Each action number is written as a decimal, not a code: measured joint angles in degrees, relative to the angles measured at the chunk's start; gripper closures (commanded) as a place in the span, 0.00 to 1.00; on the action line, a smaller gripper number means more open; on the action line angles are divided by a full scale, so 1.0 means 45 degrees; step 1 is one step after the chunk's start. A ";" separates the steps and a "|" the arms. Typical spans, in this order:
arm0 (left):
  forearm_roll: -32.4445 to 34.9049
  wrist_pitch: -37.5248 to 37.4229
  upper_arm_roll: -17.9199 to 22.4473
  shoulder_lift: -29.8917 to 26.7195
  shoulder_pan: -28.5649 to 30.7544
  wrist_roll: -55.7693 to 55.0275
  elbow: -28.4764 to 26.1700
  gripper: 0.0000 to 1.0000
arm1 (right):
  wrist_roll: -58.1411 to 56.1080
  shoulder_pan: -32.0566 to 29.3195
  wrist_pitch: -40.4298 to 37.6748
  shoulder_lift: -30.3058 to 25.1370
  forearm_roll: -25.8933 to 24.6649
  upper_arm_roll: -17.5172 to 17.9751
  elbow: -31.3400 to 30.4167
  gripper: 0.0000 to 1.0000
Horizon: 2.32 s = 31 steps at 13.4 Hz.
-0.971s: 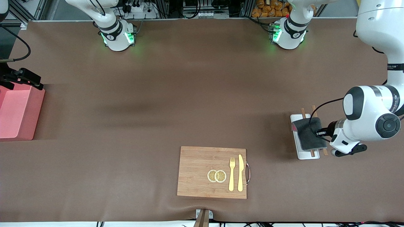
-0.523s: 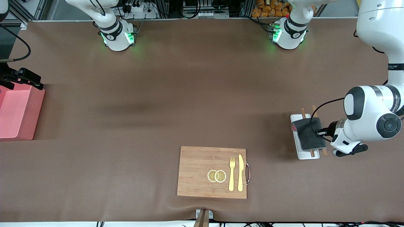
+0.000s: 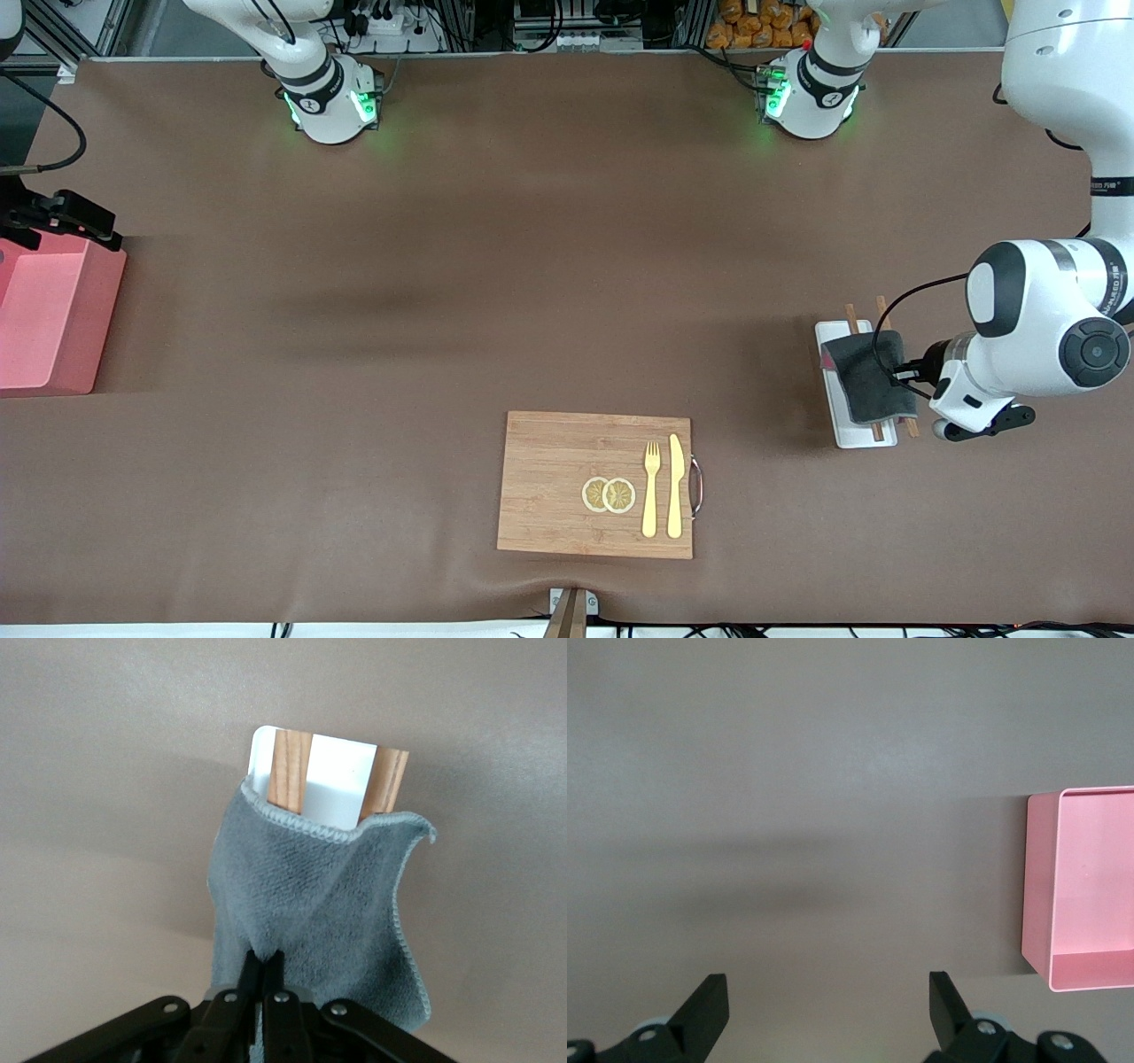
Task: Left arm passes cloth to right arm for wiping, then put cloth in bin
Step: 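Lift the cloth with the left gripper while the right gripper reaches over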
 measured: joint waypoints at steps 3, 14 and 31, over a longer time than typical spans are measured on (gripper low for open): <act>0.0000 0.0000 -0.0011 -0.0001 -0.0001 0.0000 0.0008 1.00 | 0.0040 0.0000 -0.0192 0.0007 0.0000 -0.0002 -0.0011 0.00; -0.0005 -0.0633 -0.1159 -0.0892 -0.0205 -0.0087 0.0164 1.00 | 0.0922 0.0015 -0.0861 0.0034 0.0394 0.0021 -0.0112 0.00; -0.1227 -0.0202 -0.5606 -0.1108 -0.3506 -1.1133 0.2547 1.00 | 1.3381 0.2826 -0.2242 0.0956 0.5298 0.0236 -0.0149 0.00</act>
